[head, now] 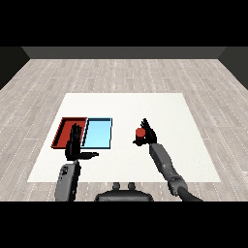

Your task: Pick the red can and put it in the red box

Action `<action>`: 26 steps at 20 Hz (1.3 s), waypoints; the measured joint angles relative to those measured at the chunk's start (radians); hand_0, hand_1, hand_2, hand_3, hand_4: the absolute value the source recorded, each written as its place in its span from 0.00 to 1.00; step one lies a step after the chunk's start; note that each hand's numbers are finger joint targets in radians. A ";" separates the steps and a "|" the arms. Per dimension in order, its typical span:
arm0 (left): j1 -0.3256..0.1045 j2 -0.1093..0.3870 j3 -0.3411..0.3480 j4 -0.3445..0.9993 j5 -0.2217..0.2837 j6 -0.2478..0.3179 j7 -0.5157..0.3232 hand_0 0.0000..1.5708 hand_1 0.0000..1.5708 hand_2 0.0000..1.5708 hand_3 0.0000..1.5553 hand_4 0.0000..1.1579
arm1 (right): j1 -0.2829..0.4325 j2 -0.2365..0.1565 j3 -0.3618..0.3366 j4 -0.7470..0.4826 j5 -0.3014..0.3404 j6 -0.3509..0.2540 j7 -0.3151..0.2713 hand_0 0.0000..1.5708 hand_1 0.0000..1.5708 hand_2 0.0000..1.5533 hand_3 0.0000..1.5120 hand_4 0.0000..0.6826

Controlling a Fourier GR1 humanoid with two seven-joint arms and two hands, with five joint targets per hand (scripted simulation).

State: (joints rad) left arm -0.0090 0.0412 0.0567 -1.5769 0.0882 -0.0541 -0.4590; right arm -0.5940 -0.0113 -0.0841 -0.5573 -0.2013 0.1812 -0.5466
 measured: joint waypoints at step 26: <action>-0.003 -0.008 -0.027 -0.032 -0.007 0.005 0.038 0.00 0.00 0.00 0.00 0.00 | -0.088 -0.016 0.113 0.058 -0.004 -0.314 -0.012 0.91 0.91 0.92 0.90 0.92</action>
State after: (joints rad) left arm -0.0118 0.0335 0.0301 -1.6088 0.0810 -0.0495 -0.4208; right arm -0.6824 -0.0269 0.0294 -0.4996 -0.2057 -0.1325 -0.5583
